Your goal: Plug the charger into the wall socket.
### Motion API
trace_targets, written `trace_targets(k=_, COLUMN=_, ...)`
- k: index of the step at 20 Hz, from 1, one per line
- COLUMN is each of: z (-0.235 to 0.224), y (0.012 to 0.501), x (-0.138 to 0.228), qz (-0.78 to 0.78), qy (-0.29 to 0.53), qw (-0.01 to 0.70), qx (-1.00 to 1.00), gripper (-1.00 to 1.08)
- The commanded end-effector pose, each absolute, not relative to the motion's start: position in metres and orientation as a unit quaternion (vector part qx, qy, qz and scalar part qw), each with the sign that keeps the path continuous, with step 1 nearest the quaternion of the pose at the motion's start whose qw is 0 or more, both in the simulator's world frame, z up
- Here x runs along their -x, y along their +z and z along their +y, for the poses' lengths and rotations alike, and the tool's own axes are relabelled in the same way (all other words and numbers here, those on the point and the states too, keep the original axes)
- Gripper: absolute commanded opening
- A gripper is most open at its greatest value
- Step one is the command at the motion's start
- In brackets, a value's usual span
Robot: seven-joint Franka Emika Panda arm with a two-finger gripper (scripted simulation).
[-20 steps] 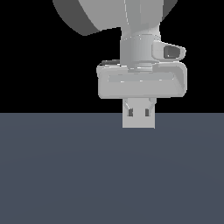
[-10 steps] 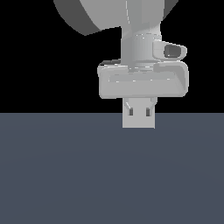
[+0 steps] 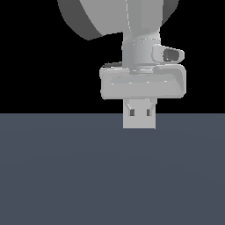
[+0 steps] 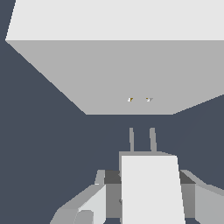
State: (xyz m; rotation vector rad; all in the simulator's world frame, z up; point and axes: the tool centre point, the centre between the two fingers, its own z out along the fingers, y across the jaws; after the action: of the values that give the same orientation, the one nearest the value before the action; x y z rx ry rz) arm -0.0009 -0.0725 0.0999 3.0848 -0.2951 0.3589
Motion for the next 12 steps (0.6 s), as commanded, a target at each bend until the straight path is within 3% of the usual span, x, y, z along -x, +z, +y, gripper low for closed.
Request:
trace_targets(k=1, z=-0.074, y=0.100, x=-0.007, qz=-0.095, qy=0.115, qw=0.011, qx=-0.989, gripper=-1.00)
trace_targets(k=12, z=-0.079, y=0.100, x=-0.035, qz=-0.094, qy=0.115, qw=0.011, qx=-0.989, gripper=-1.00)
